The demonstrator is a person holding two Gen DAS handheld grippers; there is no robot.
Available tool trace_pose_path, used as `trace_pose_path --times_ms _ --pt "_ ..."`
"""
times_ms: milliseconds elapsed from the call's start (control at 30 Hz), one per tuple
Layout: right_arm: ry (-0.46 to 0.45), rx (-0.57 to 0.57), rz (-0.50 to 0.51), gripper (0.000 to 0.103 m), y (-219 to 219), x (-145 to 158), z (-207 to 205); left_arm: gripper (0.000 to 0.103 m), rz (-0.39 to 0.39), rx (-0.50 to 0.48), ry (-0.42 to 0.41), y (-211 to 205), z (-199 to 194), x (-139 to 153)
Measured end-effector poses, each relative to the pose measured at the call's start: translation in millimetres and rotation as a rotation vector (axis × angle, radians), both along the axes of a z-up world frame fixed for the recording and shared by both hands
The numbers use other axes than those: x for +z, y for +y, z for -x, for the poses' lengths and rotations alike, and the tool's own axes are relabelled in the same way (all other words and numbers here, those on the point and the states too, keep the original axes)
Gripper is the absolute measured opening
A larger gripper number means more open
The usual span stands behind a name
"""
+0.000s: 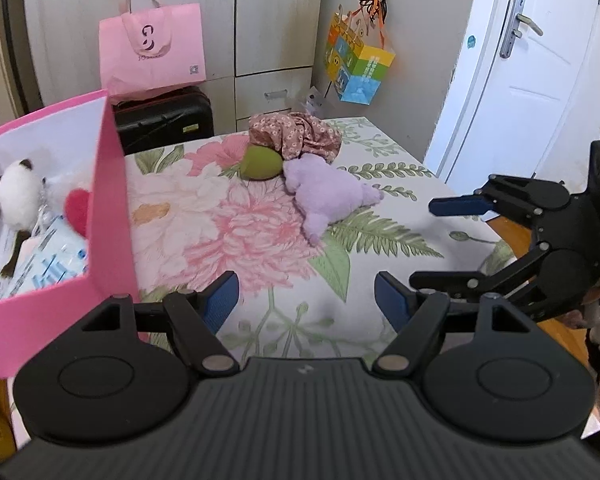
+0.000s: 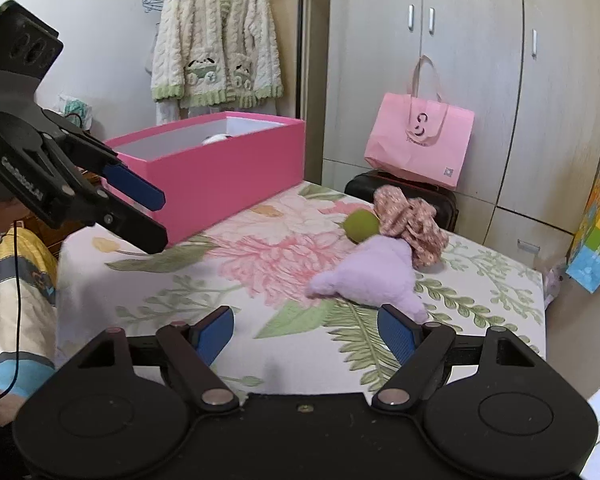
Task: Organize soft objects
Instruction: 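Move the left tool back to the lilac plush toy, then grasp the lilac plush toy with the left tool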
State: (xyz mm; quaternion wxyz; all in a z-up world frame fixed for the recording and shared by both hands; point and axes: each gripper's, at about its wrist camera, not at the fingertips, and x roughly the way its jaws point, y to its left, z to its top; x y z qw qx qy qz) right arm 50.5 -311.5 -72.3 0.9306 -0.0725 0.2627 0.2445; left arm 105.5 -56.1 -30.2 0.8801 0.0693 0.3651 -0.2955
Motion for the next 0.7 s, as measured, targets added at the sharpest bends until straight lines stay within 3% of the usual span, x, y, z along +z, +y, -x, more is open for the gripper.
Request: trace_pose_path --times_ms 133,300,467,700 --pt "0.002 0.036 -0.015 0.083 -9 -14 -17 0.074 -0.025 0.005 -0.038 -16 -11 -11" --pt "0.005 0.079 0.017 0.083 -13 -24 -37 0.074 0.019 0.009 -0.038 -30 -29 -25" --pt "0.034 0.107 -0.048 0.083 -26 -26 -61 0.074 0.048 0.001 -0.046 -46 -46 -37" --pt "-0.001 0.11 0.101 0.083 -19 -33 -83 0.073 0.137 0.016 0.004 -62 -79 -51"
